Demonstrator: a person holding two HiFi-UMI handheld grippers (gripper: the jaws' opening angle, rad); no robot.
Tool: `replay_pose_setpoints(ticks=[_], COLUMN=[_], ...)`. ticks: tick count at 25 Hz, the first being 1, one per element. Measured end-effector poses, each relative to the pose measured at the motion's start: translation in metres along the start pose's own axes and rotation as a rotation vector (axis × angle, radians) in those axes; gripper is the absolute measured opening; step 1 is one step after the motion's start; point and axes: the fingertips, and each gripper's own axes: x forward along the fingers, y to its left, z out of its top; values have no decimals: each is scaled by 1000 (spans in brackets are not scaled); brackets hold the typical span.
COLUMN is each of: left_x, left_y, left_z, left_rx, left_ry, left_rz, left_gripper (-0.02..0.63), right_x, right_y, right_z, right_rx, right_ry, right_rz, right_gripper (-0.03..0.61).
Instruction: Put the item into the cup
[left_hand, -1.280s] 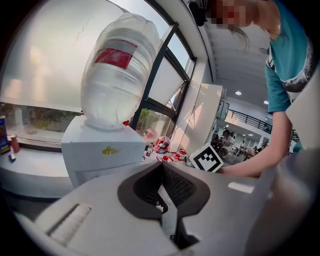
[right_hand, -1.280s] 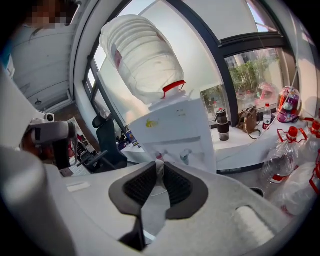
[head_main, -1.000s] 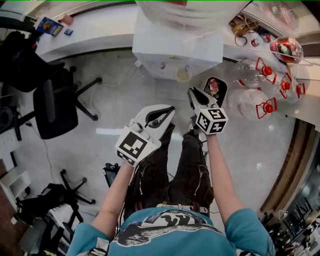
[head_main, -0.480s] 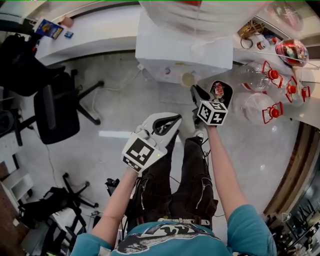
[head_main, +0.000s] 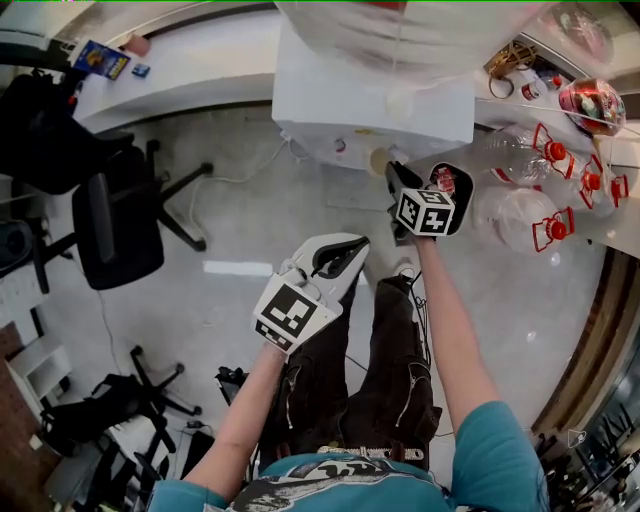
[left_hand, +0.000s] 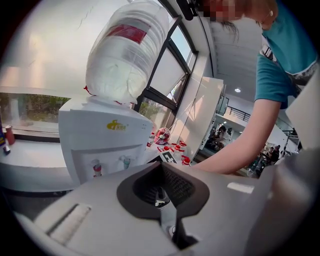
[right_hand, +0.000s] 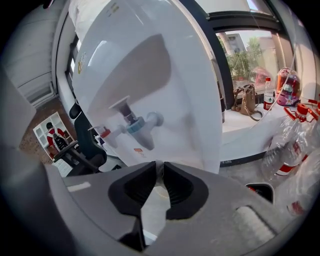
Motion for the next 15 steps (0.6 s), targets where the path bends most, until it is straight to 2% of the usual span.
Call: replay_pose_setpoints(ticks=[11,15], left_x=[14,15], left_y=[7,8], left_z=[-11,-20], left_rx=[-15,-32], left_ry=[14,33], left_rz=[3,10], left_gripper=[0,0], right_x=[16,20], right_y=[-7,-5], right_z=[1,-7], right_rx=[-4,-17], right_ry=[17,54], right_rz=[0,16], right_gripper=[57,103])
